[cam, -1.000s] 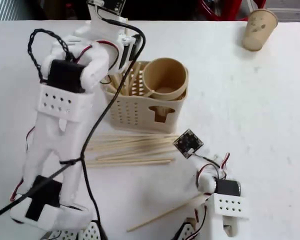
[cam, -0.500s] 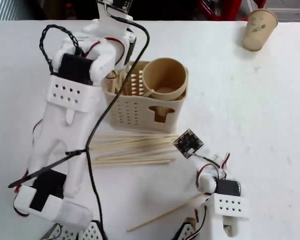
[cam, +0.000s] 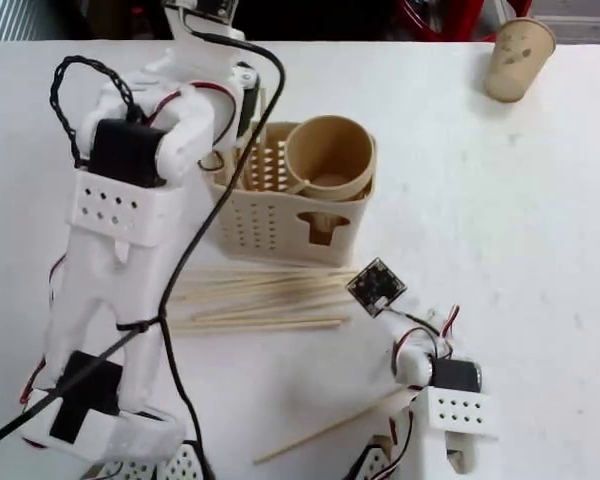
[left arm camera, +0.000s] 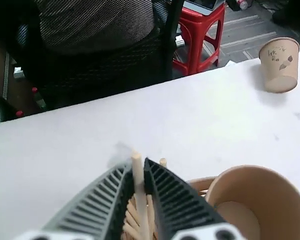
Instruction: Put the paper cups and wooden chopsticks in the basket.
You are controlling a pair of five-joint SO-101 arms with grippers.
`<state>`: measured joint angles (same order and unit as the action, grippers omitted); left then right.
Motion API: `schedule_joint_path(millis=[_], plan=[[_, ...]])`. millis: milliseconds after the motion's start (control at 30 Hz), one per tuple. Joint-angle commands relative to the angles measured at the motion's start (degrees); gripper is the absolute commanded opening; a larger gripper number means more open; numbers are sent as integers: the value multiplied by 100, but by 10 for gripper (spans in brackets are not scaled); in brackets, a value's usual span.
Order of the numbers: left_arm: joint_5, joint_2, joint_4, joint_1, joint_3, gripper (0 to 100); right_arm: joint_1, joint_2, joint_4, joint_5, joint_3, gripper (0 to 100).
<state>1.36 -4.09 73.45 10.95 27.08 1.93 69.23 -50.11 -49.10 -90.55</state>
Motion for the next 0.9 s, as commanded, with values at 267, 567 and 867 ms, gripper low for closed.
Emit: schedule_joint_path(millis=[267,567,867], plan=[[35,-1279,-264,119,105,22,-13,40,92,9,26,18],[299,-1965,-1521,119,-2558,22,-13,40,92,9,26,18],[-369,-3679,-2866,66,-5073,157,-13,40,92,9,26,18]])
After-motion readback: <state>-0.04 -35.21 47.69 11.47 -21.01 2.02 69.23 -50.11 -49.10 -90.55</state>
